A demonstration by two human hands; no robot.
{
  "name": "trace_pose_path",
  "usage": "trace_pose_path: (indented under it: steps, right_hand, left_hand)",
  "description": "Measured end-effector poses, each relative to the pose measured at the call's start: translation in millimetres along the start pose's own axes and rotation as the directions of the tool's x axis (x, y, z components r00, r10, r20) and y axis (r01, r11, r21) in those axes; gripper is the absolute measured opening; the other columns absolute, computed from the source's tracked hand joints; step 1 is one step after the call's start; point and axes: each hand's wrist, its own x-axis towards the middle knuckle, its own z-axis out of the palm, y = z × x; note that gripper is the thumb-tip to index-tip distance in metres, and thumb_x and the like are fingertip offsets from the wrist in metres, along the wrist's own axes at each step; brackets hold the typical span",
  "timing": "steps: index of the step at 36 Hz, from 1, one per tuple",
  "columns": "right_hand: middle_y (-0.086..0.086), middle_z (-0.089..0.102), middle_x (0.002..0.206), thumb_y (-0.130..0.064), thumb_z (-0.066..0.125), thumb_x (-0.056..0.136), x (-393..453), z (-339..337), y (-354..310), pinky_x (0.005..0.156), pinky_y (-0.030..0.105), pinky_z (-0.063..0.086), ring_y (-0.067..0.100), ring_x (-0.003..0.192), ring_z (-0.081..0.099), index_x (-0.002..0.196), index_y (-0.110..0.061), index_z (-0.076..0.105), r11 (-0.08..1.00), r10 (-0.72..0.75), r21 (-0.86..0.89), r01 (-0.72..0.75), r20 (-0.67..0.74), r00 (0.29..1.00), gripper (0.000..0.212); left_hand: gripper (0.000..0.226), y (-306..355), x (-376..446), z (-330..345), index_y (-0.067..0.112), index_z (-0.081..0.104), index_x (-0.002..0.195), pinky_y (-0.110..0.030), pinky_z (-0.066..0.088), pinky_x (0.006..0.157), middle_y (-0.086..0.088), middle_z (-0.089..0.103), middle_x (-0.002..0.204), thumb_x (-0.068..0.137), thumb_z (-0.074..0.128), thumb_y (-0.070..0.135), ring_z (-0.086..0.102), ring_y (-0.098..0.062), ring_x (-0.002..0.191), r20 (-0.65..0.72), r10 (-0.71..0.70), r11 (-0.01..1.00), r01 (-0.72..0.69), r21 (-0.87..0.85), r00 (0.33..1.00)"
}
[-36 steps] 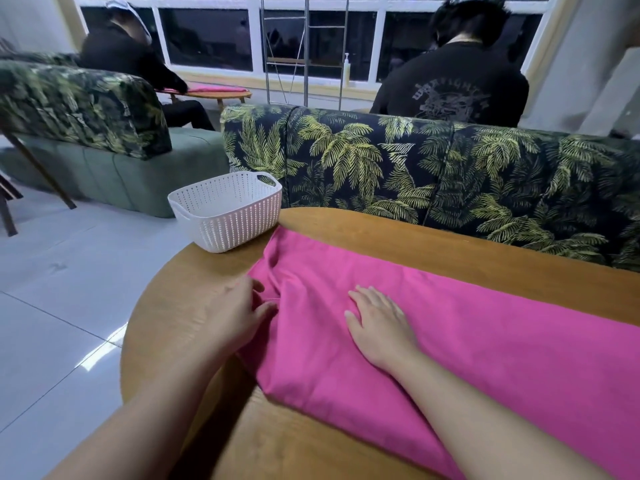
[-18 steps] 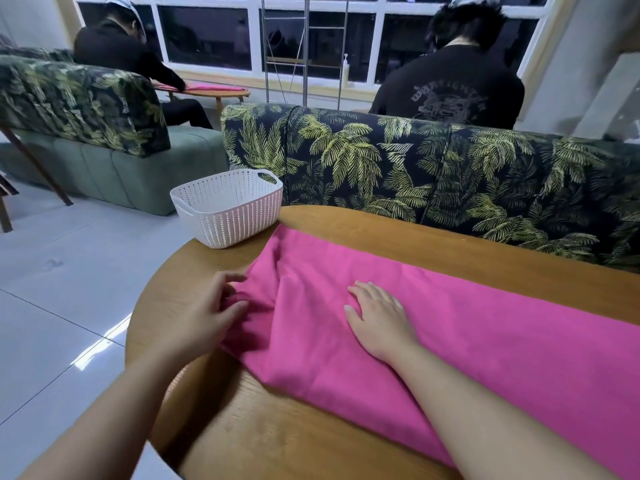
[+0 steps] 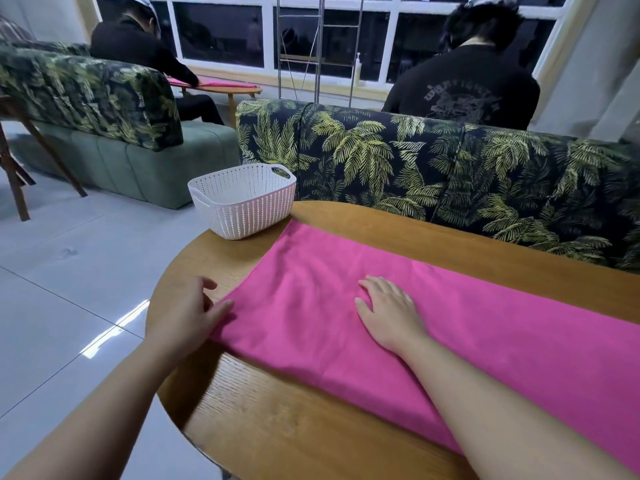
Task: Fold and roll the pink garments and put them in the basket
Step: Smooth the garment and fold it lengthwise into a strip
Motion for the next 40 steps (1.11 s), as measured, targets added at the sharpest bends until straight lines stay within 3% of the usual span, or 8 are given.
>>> trace_pose_path:
  steps: [9, 13, 15, 18, 23, 30, 36, 40]
  right_hand:
    - [-0.007, 0.024, 0.157, -0.044, 0.033, 0.101, 0.5, -2.2, 2.4, 0.118, 0.035, 0.009, 0.013, 0.146, 0.015, 0.148, -0.026, 0.032, 0.999, -0.01, 0.031, 0.009, 0.019, 1.0, 0.05]
    - [-0.008, 0.026, 0.156, -0.044, 0.041, 0.098, 0.4, -6.6, 2.5, 0.117, 0.035, 0.01, 0.013, 0.145, 0.016, 0.145, -0.028, 0.036, 0.996, -0.005, 0.09, 0.002, 0.033, 0.999, 0.05]
    - [-0.008, 0.026, 0.156, -0.043, 0.045, 0.098, -1.9, -10.6, 1.9, 0.117, 0.034, 0.01, 0.013, 0.146, 0.015, 0.145, -0.028, 0.037, 0.992, -0.02, 0.126, 0.013, 0.055, 0.998, 0.05]
    - [-0.005, 0.028, 0.156, -0.037, 0.046, 0.099, -8.6, -15.0, -1.6, 0.118, 0.033, 0.008, 0.014, 0.146, 0.014, 0.144, -0.026, 0.038, 0.99, -0.073, 0.129, 0.064, 0.065, 0.995, 0.047]
    - [-0.005, 0.026, 0.156, -0.031, 0.044, 0.099, -17.1, -16.8, -9.3, 0.119, 0.036, 0.001, 0.014, 0.147, 0.01, 0.142, -0.027, 0.041, 0.991, -0.131, 0.037, 0.13, 0.032, 0.991, 0.044]
    - [0.001, 0.014, 0.161, -0.049, 0.029, 0.1, -6.4, -24.1, 27.5, 0.118, 0.049, -0.001, 0.024, 0.148, 0.002, 0.151, -0.028, 0.026, 0.97, 0.227, -0.091, -0.227, -0.011, 0.974, 0.055]
    - [-0.005, 0.003, 0.162, -0.061, 0.016, 0.097, -3.3, -28.6, 87.4, 0.117, 0.055, -0.002, 0.025, 0.149, -0.004, 0.151, -0.044, 0.011, 0.929, 0.359, -0.12, -0.351, 0.053, 0.932, 0.057]
    - [-0.01, -0.001, 0.161, -0.062, 0.015, 0.096, 7.1, -32.4, 110.7, 0.118, 0.049, -0.002, 0.017, 0.149, -0.005, 0.149, -0.048, 0.008, 0.946, 0.306, -0.136, -0.294, 0.074, 0.949, 0.055]
  left_hand:
    - [0.039, -14.1, 4.0, -9.1, 0.014, 0.056, 0.112, -0.03, 0.035, 0.062, -0.002, 0.048, 0.066, 0.079, 0.076, 0.016, 0.044, -0.016, 0.06, 0.103, 0.071, 0.99, -0.058, -0.125, 0.992]
    - [0.034, -12.8, 3.6, -12.6, 0.013, 0.061, 0.112, -0.024, 0.036, 0.067, -0.001, 0.052, 0.081, 0.081, 0.075, 0.015, 0.047, -0.009, 0.068, 0.154, 0.07, 0.995, -0.059, -0.079, 0.986]
    - [0.03, -6.6, 3.1, -17.0, 0.019, 0.061, 0.113, -0.02, 0.035, 0.071, 0.001, 0.055, 0.098, 0.085, 0.071, 0.021, 0.052, -0.006, 0.079, 0.141, 0.062, 0.997, -0.067, 0.035, 0.988]
    - [0.028, 10.5, 5.6, -17.2, 0.032, 0.059, 0.116, -0.037, 0.034, 0.093, 0.002, 0.054, 0.122, 0.089, 0.061, 0.038, 0.047, -0.02, 0.116, 0.09, 0.111, 0.938, -0.134, 0.318, 0.99]
    - [0.064, 59.3, 14.7, 19.0, 0.02, 0.064, 0.117, -0.04, 0.039, 0.103, -0.007, 0.056, 0.126, 0.071, 0.037, 0.056, 0.053, -0.028, 0.118, 0.23, 0.304, 0.944, -0.324, 0.054, 0.924]
    - [0.059, 111.8, 28.2, 89.3, 0.047, 0.014, 0.148, -0.058, 0.0, 0.114, 0.008, 0.003, 0.162, 0.094, 0.028, 0.065, -0.004, -0.025, 0.148, 0.509, 0.213, 0.855, -0.412, 0.317, 0.834]
    - [0.085, 91.1, 58.3, 94.4, 0.06, 0.002, 0.143, -0.065, 0.0, 0.111, 0.01, -0.004, 0.161, 0.064, -0.001, 0.09, -0.007, -0.029, 0.148, 0.462, 0.138, 0.809, -0.369, 0.457, 0.876]
    - [0.065, 86.7, 74.9, 93.7, 0.059, 0.005, 0.144, -0.064, 0.003, 0.112, 0.009, -0.001, 0.161, 0.083, 0.014, 0.08, -0.005, -0.03, 0.148, 0.421, 0.109, 0.8, -0.331, 0.5, 0.9]
